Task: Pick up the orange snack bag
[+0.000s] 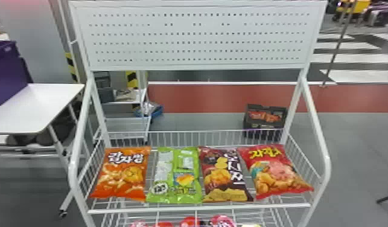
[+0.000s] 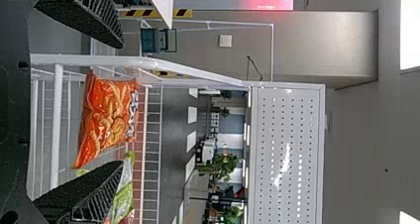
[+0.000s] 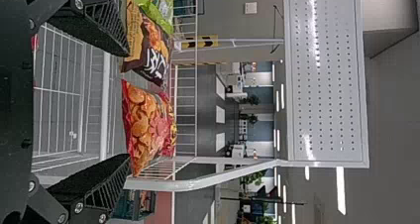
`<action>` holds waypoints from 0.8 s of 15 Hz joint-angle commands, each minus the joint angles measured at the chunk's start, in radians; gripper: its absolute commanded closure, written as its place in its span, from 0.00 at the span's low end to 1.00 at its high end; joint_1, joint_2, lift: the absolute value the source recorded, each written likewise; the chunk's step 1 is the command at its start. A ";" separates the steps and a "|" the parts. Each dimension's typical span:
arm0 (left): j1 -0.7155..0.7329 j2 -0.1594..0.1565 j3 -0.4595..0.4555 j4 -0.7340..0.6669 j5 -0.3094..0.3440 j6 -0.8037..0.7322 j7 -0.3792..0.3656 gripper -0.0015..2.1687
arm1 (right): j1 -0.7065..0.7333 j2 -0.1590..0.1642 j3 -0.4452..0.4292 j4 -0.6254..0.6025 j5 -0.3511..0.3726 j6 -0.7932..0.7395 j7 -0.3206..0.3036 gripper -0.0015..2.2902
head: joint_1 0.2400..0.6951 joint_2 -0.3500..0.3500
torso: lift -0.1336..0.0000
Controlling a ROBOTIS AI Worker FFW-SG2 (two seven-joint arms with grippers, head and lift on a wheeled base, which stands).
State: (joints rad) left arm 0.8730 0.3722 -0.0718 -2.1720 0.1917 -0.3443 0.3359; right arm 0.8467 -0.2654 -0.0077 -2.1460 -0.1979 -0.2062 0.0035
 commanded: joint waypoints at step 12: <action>-0.048 -0.001 -0.026 0.044 0.000 0.025 -0.014 0.02 | 0.000 -0.002 0.003 0.000 0.000 0.000 0.001 0.08 | 0.57 0.50 | 1.00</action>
State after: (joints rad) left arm 0.8510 0.3726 -0.0823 -2.1477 0.1917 -0.3324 0.3256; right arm 0.8467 -0.2665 -0.0059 -2.1460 -0.1979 -0.2062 0.0035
